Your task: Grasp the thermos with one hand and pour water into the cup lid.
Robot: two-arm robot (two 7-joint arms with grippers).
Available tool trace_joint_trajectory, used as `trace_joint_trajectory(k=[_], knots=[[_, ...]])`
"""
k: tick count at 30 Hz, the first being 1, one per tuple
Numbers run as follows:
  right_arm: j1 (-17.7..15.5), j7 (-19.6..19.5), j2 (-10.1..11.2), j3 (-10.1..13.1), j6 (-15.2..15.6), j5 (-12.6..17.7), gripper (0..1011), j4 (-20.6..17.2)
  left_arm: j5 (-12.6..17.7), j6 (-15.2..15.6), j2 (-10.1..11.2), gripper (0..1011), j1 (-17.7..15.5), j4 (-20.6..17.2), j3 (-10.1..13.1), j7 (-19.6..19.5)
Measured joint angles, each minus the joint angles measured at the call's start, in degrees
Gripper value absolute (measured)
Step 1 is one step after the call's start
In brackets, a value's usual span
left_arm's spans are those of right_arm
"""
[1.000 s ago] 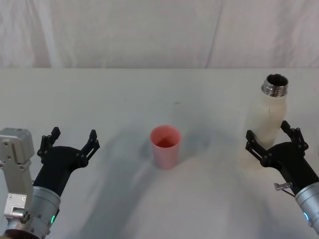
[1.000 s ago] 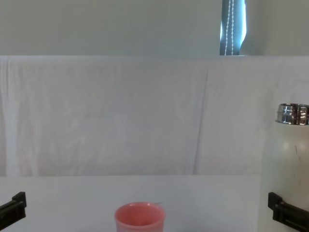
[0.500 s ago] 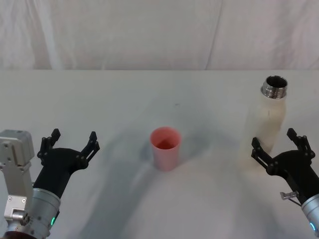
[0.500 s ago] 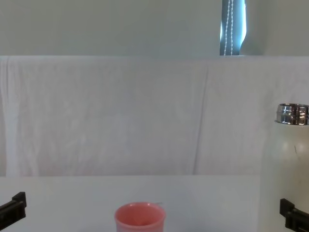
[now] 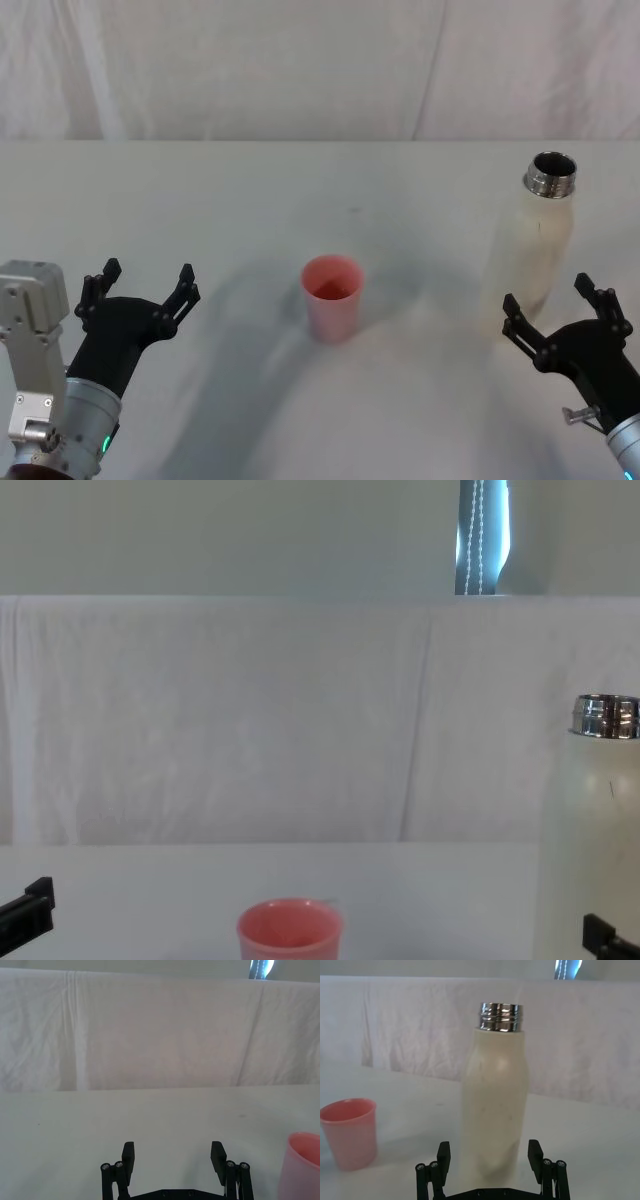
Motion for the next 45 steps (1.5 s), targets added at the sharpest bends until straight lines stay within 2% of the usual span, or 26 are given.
trace_joint_trajectory(k=[9, 21, 32, 37, 45], knots=[[-0.77, 0.7, -0.31, -2.19, -0.75, -1.21, 1000, 0.26, 0.0, 0.0, 0.0, 1001, 0.0, 0.0, 0.0, 0.0], [0.15, 1.32, -1.01, -4.57, -1.2, -1.77, 1000, 1.76, 0.0, 0.0, 0.0, 1001, 0.0, 0.0, 0.0, 0.0], [1.46, 1.76, -1.12, -5.44, -1.05, -1.5, 1000, 3.0, 0.0, 0.0, 0.0, 1001, 0.0, 0.0, 0.0, 0.0], [2.13, 2.53, -1.2, -5.77, -1.47, -0.43, 1000, 3.97, 0.0, 0.0, 0.0, 1001, 0.0, 0.0, 0.0, 0.0], [2.05, 2.54, -1.2, -5.77, -1.47, -0.51, 1000, 3.91, 0.0, 0.0, 0.0, 1001, 0.0, 0.0, 0.0, 0.0]])
